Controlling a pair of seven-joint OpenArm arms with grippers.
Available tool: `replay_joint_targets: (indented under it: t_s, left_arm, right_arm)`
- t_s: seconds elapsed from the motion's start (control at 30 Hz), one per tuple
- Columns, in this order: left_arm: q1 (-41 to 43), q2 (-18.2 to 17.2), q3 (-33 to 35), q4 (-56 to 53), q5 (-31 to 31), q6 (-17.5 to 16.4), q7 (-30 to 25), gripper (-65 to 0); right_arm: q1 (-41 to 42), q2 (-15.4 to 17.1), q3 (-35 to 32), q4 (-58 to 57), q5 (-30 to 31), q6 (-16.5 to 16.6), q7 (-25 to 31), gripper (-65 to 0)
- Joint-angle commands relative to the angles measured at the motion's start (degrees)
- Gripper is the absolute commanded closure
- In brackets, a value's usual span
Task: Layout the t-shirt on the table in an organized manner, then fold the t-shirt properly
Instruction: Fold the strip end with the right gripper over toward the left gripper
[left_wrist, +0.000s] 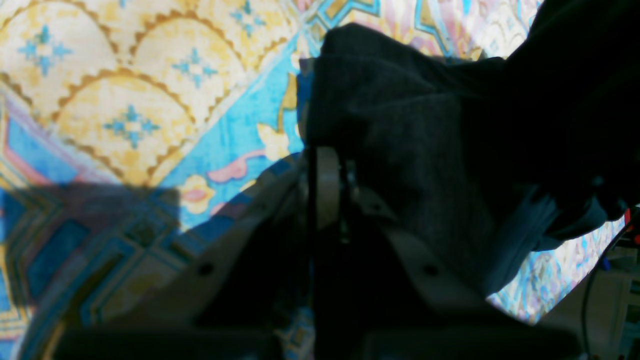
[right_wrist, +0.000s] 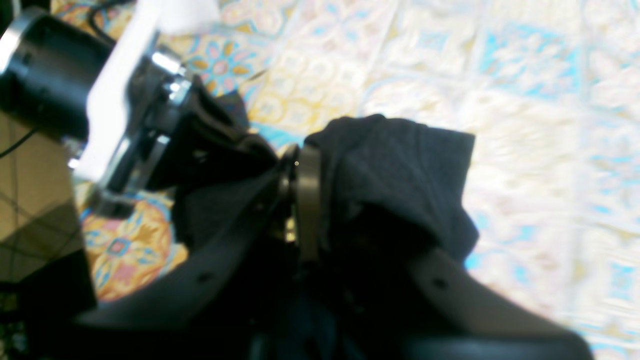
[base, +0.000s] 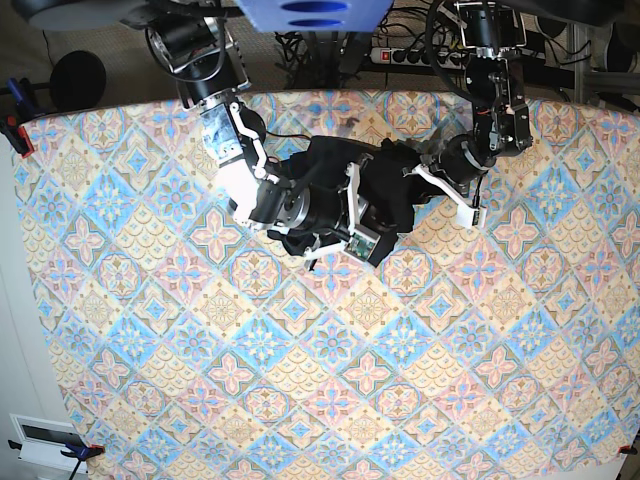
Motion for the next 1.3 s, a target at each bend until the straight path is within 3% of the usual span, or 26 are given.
replay_joint_targets:
  t_s: [0.0,0.13,0.37,0.63,0.77,0.9,1.17,1.27]
  left_arm:
    - [0.18,0.06,0.28,0.56,0.16,-0.19,1.62,-0.4]
    - [0.18,0.06,0.37,0.56,0.16,-0.19,1.62,-0.4]
    - [-0.09,0.06,0.37,0.56,0.16,-0.19,1.62,-0.4]
    - [-0.18,0.06,0.37,0.56,0.16,-0.19,1.53,-0.4]
    - [-0.18,0.06,0.37,0.56,0.16,-0.19,1.53,-0.4]
    - [-0.18,0.06,0.37,0.56,0.16,-0.19,1.53,-0.4]
    - [-0.18,0.06,0.37,0.65,0.07,-0.19,1.53,-0.4]
    - [-0.18,0.06,0.37,0.65,0.07,-0.19,1.53,-0.4]
  right_arm:
    - [1.24,-0.57,0.04,0.63,1.05,0.12,2.32,-0.1]
    - [2.73,-0.57,-0.31,-1.57,1.05,0.12,2.50,-0.9]
    - [2.82,-0.57,-2.42,-2.36,0.96,0.12,4.61,-13.3]
    - [2.47,-0.57,-1.54,8.37,1.14,0.12,3.55,-13.4]
    - [-0.43,0.05,6.02,10.83,1.32,0.12,3.20,-13.8]
    - [-0.52,4.18,10.76,8.54,2.63,0.12,-0.49,-13.9]
    - [4.75,10.60,17.71,1.69,15.56,0.12,-5.86,-13.9]
    - [6.16,11.21,17.89,0.10,18.20,0.12,-8.40,-14.9]
